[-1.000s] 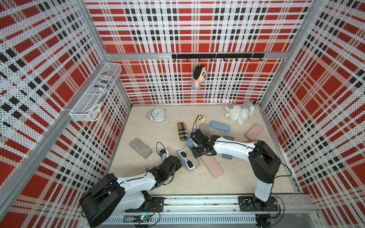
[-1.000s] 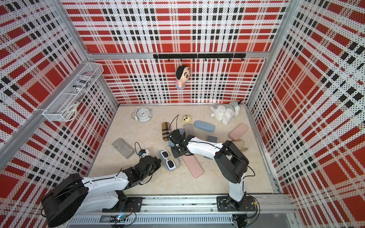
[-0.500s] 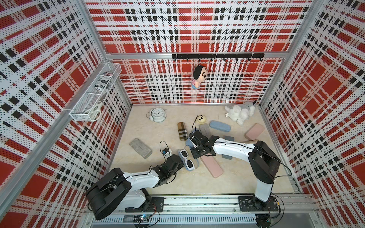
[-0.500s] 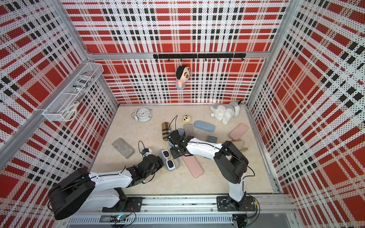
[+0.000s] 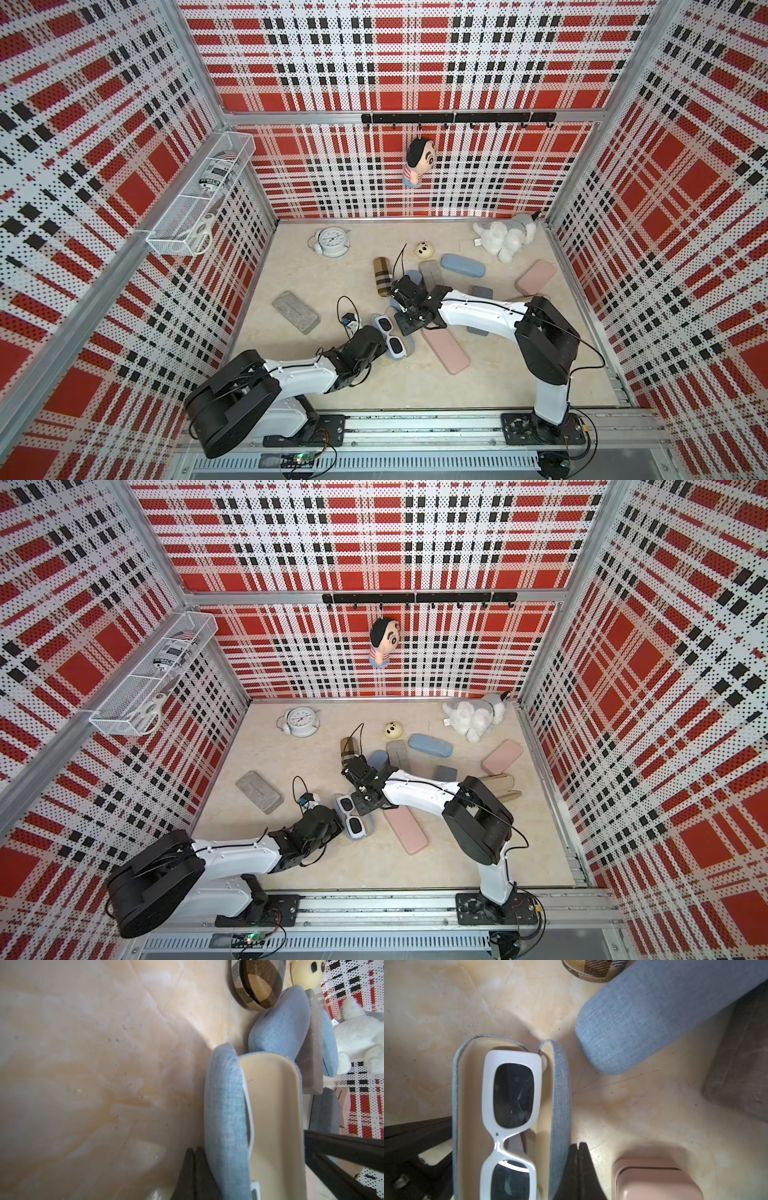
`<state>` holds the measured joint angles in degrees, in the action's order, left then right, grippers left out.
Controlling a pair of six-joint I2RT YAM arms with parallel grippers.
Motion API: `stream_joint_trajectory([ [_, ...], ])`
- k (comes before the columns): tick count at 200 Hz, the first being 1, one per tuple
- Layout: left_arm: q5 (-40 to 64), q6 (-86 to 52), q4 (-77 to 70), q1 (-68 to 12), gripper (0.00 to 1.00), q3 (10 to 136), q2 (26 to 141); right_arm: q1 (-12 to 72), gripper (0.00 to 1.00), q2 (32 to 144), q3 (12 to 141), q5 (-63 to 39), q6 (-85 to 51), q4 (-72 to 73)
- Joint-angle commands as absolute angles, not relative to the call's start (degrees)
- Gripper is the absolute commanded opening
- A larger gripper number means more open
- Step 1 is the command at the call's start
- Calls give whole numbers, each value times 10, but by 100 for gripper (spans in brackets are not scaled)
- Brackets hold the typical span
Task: Close the glasses case
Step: Close the glasses case at the center of the board.
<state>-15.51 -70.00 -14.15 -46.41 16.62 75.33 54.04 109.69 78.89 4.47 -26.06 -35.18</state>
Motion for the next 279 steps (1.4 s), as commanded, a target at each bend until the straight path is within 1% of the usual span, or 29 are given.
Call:
stream_joint_trajectory([
  [1,-140,-685,-184,-475,0,206,758,571,0,1115,813,3,-267,-339],
  [121,-137,-680,-191,-475,0,210,772,604,0,1112,827,-68,-276,-307],
  [174,-132,-680,-199,-475,0,211,783,618,0,1122,839,-84,-278,-300],
  [217,-130,-679,-202,-476,0,210,782,620,0,1121,837,-71,-282,-305],
  [236,-133,-680,-202,-475,0,204,775,619,0,1115,836,-48,-290,-310],
  [279,-158,-688,-165,-475,0,180,715,618,0,1089,823,-2,-304,-295],
])
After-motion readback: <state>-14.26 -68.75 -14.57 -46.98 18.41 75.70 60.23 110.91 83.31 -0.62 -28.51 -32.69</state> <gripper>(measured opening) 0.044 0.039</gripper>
